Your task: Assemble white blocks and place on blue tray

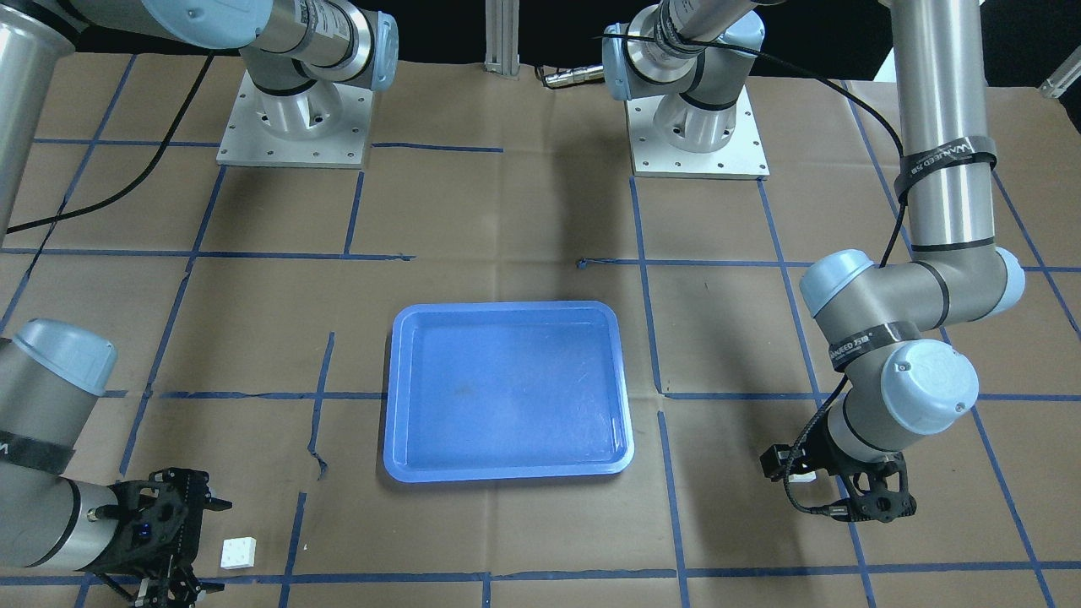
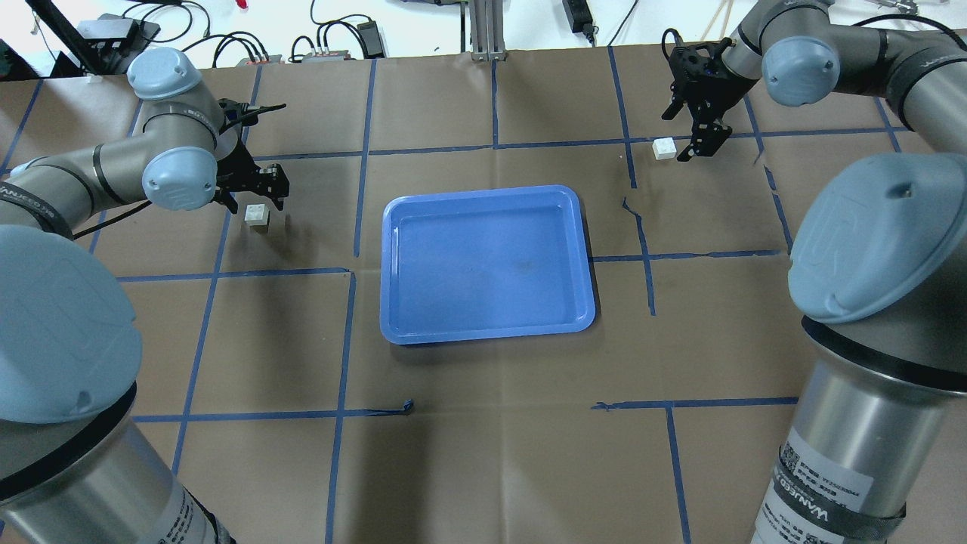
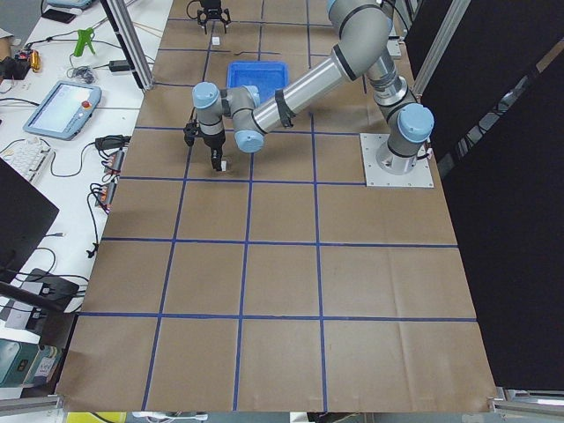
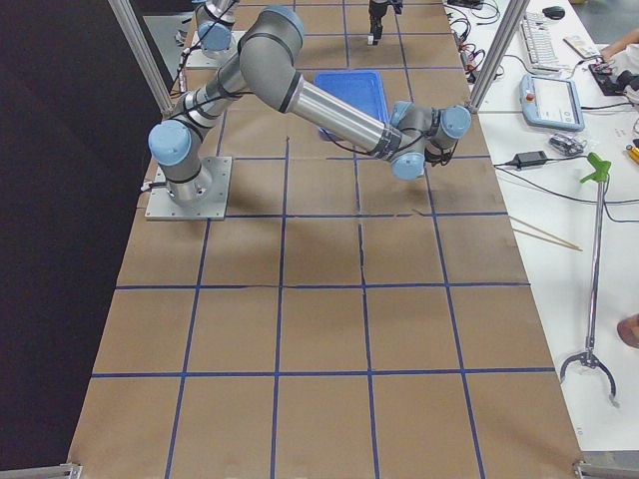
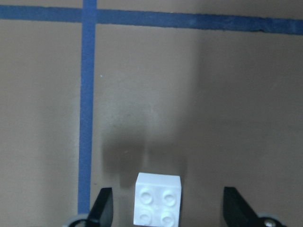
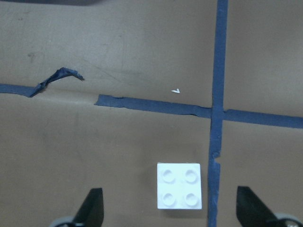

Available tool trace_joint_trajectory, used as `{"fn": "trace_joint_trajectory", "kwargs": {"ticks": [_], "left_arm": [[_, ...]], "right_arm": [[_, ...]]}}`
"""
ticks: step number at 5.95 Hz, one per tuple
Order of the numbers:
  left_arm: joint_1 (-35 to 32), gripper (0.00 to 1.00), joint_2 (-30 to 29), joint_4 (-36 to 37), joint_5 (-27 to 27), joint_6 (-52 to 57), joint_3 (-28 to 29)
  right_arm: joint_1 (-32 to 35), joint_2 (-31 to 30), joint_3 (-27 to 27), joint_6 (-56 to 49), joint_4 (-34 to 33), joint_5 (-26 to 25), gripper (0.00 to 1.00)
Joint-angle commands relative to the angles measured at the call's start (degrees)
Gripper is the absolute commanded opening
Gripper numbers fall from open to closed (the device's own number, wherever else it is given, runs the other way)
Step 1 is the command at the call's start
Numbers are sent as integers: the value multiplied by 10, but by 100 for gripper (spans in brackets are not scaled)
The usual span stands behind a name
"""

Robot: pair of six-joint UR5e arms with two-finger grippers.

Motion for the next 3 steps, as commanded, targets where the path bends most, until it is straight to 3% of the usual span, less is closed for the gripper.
{"fn": "trace_joint_trajectory", "kwargs": {"ticks": [1,2,3], "left_arm": [[0,84,-5,-3,6,3,0],[0,81,-5,-5,5,3,0],[0,62,-5,-5,5,5,0]], "right_arm": [[-1,3,7,0,-1,1,100],[-1,6,10,-5,-20,14,100],[0,10,14,-5,-31,19,100]]}}
